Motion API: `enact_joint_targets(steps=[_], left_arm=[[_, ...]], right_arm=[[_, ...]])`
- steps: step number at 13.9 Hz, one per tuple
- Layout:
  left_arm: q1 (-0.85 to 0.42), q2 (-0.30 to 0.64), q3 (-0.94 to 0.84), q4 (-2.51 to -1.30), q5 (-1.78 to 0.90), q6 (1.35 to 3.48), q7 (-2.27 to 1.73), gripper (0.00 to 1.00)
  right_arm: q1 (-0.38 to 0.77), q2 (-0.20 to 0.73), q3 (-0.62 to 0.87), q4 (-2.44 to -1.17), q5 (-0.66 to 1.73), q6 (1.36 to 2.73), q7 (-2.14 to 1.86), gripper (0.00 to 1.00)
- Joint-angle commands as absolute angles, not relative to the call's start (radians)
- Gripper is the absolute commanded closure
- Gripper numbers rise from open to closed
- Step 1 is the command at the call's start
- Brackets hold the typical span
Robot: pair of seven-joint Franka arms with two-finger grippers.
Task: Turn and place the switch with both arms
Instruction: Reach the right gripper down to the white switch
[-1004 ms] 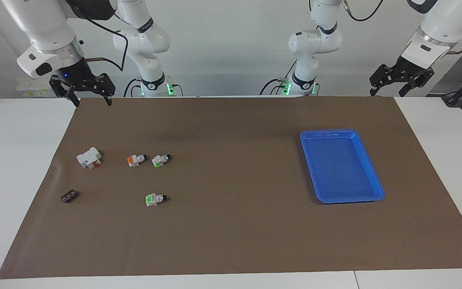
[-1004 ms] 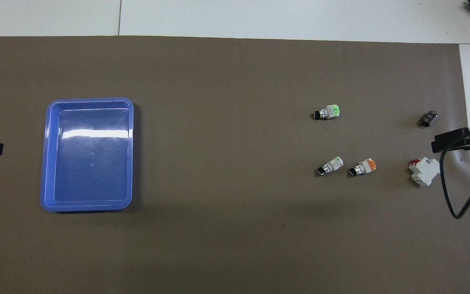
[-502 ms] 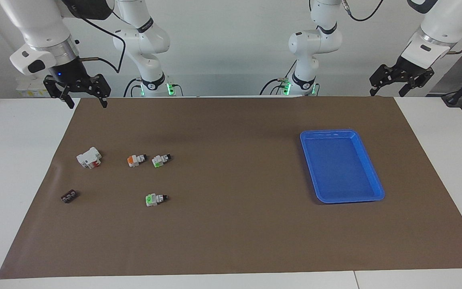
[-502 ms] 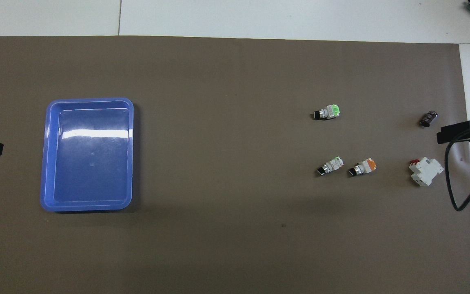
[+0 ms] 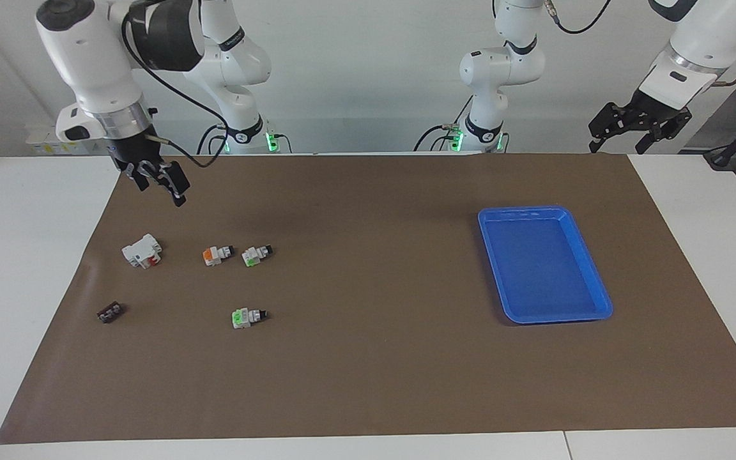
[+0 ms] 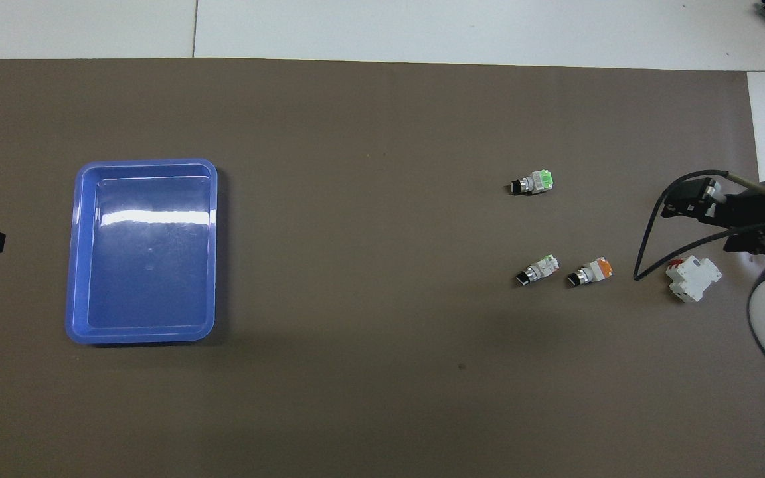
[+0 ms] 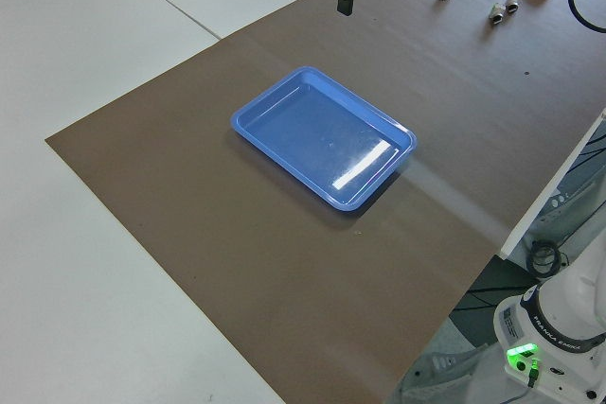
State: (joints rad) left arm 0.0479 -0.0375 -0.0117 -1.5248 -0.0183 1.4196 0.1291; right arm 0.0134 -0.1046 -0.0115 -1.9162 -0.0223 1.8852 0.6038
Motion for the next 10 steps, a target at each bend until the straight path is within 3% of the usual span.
enact_joint_targets(steps=[1, 5, 10], left_arm=[[0.060, -0.044, -0.015, -1.532, -0.025, 1.411, 0.143, 0.00], [0.060, -0.044, -0.015, -1.532, -0.025, 1.411, 0.143, 0.00], [0.060, -0.044, -0.015, -1.532, -0.025, 1.411, 0.143, 0.00]], right_arm=[[0.041, -0.063, -0.009, -2.008, -0.005, 1.962, 0.882, 0.00], [0.072, 0.096, -0.009, -2.022, 0.147, 2.090, 1.266, 0.00], [0.109, 0.107, -0.008, -2.209, 0.247, 2.302, 1.282, 0.00]])
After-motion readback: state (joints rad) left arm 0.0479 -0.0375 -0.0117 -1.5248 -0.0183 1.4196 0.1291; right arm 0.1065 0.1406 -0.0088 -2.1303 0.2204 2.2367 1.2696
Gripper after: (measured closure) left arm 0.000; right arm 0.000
